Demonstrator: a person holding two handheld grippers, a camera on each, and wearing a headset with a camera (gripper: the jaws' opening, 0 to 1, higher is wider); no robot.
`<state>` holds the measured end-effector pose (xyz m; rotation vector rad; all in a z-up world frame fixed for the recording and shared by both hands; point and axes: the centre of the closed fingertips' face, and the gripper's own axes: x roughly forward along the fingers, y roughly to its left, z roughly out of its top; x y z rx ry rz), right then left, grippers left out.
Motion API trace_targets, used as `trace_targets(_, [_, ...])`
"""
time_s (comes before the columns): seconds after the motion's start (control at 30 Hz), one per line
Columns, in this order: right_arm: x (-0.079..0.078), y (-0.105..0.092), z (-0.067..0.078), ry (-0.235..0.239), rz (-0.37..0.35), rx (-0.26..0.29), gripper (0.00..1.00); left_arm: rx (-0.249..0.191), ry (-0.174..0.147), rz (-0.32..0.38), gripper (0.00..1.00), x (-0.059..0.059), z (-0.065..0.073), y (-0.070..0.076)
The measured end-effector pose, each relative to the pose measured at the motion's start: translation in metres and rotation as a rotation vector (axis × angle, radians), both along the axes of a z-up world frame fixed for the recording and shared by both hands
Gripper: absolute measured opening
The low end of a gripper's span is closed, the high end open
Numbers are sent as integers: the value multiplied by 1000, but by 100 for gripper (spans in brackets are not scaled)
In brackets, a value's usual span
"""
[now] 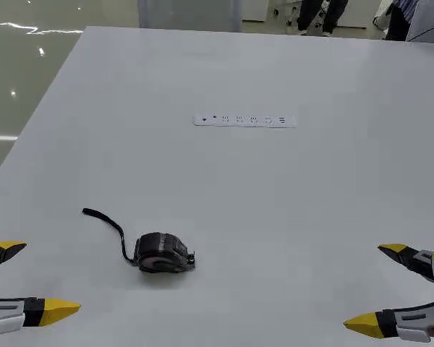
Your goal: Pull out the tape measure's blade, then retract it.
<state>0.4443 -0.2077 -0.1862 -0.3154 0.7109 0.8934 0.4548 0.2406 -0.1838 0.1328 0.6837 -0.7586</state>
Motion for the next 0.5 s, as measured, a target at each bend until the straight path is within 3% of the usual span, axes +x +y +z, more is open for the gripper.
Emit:
trace_targets(0.03, [0,-1,0,0,1,-3,99,-6,16,0,99,-1,-1,-1])
trace_targets(0.1, [0,-1,-1,2,3,-3,99,2,4,-3,99,1,-1,-1])
trace_targets(0.13, [-1,-1,0,3,4,-3,99,-6,19,-8,99,-1,-1,-2])
trace_targets(0.27, [1,0,3,2,3,5,99,7,5,-6,99,2,0,-1])
trace_targets(0.5, [0,0,1,11,11,-1,99,1,13,-13,99,3,1,-4])
